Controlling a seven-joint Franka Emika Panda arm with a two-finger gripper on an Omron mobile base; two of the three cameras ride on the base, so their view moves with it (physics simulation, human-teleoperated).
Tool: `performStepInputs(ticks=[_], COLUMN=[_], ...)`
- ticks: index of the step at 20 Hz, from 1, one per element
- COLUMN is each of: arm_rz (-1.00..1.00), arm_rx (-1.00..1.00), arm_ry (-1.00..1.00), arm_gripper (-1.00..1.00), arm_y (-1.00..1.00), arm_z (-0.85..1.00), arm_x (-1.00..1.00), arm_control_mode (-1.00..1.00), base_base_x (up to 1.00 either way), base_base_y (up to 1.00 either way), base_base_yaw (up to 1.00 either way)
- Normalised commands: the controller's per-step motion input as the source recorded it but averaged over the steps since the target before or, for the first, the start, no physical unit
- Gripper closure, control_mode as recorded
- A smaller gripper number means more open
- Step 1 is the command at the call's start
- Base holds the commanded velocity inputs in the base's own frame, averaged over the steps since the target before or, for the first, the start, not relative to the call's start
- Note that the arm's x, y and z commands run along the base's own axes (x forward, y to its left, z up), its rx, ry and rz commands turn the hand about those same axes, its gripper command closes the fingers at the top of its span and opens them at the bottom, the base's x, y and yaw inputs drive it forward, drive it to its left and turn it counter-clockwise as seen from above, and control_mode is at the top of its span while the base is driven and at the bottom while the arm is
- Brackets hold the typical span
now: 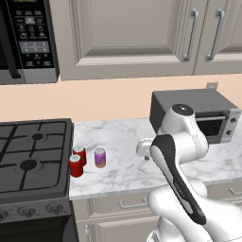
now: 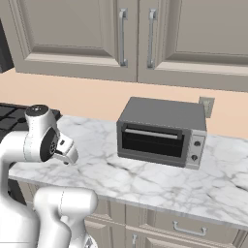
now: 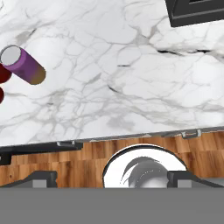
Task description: Four empty soda cans are scattered around the kitchen. Gather all the cans and cluster them next to the stove for recycling.
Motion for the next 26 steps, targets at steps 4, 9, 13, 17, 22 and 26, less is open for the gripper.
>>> performStepInputs(ticks=[4, 9, 13, 17, 22, 26], arm_rz=[-0.05, 0.09, 0.22, 0.18, 0.17, 0.04], arm_rx=[-0.07, -0.07, -0.05, 0.0, 0.0, -0.01], arm_ry=[-0.09, -0.12, -0.02, 0.0, -0.08, -0.05], arm_gripper=[-1.0, -1.0, -1.0, -1.0, -1.0, -1.0], arm_y=[0.0, 0.02, 0.0, 0.0, -0.14, -0.29], arm_z=[-0.27, -0.05, 0.1, 0.2, 0.03, -0.09], arm_x=[-0.67, -0.63, -0.36, -0.22, -0.34, -0.16], arm_control_mode=[-1.0, -1.0, -1.0, -1.0, -1.0, -1.0], base_base_x=[0.0, 0.0, 0.0, 0.0, 0.0, 0.0], base_base_y=[0.0, 0.0, 0.0, 0.0, 0.0, 0.0], base_base_yaw=[0.0, 0.0, 0.0, 0.0, 0.0, 0.0])
